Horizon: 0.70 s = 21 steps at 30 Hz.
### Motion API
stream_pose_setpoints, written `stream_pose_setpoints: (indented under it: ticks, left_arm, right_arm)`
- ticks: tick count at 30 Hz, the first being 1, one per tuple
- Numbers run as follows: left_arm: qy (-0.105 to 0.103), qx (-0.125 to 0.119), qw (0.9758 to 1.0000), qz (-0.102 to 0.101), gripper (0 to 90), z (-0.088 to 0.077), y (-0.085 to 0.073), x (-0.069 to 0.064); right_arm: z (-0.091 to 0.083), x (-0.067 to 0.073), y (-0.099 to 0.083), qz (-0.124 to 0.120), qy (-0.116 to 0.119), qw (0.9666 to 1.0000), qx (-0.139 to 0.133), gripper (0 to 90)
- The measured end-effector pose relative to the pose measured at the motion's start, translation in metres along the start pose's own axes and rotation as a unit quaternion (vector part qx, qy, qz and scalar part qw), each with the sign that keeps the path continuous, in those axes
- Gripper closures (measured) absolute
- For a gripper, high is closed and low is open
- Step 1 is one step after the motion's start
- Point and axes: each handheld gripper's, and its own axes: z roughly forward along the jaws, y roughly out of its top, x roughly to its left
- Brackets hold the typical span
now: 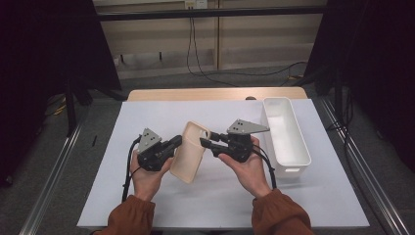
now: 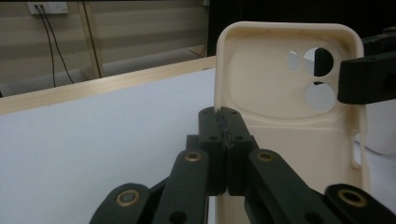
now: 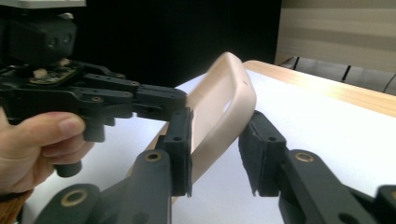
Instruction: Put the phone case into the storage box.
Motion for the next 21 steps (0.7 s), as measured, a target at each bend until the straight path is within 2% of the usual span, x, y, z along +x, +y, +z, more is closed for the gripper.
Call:
stream_pose_setpoints:
  ticks: [8, 13, 17, 21]
  left_arm:
    - [-0.004, -0.007, 1.0, -0.001, 88.7, -0.001, 0.0, -0.001]
    - [-0.01, -0.01, 0.9999, 0.003, 88.3, -0.001, 0.0, -0.002]
    - [-0.013, -0.005, 0.9999, 0.004, 88.1, 0.001, -0.001, -0.004]
    - [-0.017, -0.005, 0.9998, 0.008, 87.9, 0.002, -0.001, -0.005]
  right_arm:
    - [0.001, -0.007, 0.0, 0.01, -0.02, 0.9998, 0.001, 70.3]
    - [0.0, -0.01, 0.0, 0.014, -0.033, 0.9993, -0.008, 76.9]
    - [0.0, -0.013, 0.001, 0.024, -0.038, 0.9989, -0.013, 80.4]
    - [-0.001, -0.014, 0.001, 0.021, -0.046, 0.9986, -0.013, 81.3]
